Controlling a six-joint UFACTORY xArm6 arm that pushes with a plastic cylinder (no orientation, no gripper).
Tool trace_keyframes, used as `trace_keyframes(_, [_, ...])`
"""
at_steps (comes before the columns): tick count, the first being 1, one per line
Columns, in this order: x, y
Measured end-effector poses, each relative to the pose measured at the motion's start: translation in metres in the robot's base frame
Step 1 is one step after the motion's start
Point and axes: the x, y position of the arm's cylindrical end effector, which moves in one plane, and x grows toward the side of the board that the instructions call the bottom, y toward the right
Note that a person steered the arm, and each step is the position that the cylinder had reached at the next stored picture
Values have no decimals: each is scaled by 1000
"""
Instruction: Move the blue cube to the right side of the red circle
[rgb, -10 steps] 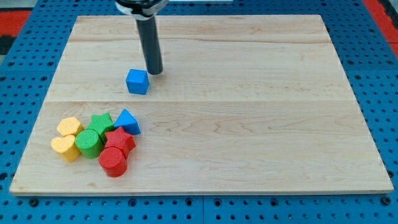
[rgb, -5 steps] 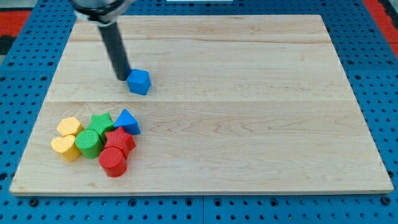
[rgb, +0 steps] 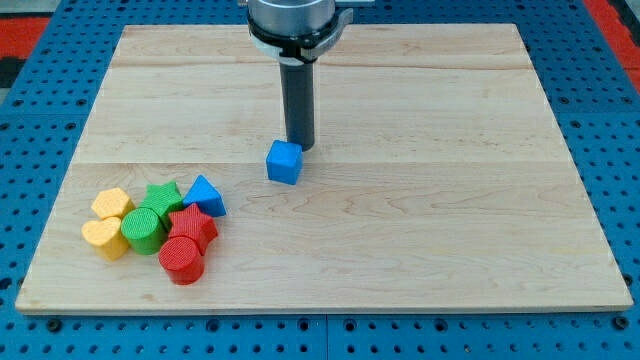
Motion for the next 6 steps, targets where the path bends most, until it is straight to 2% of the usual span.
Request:
trace_keyframes(1, [10,-3])
trace_keyframes(2, [-14,-2])
trace_keyframes(3, [-13,-17])
trace_keyframes(6, [49,-17])
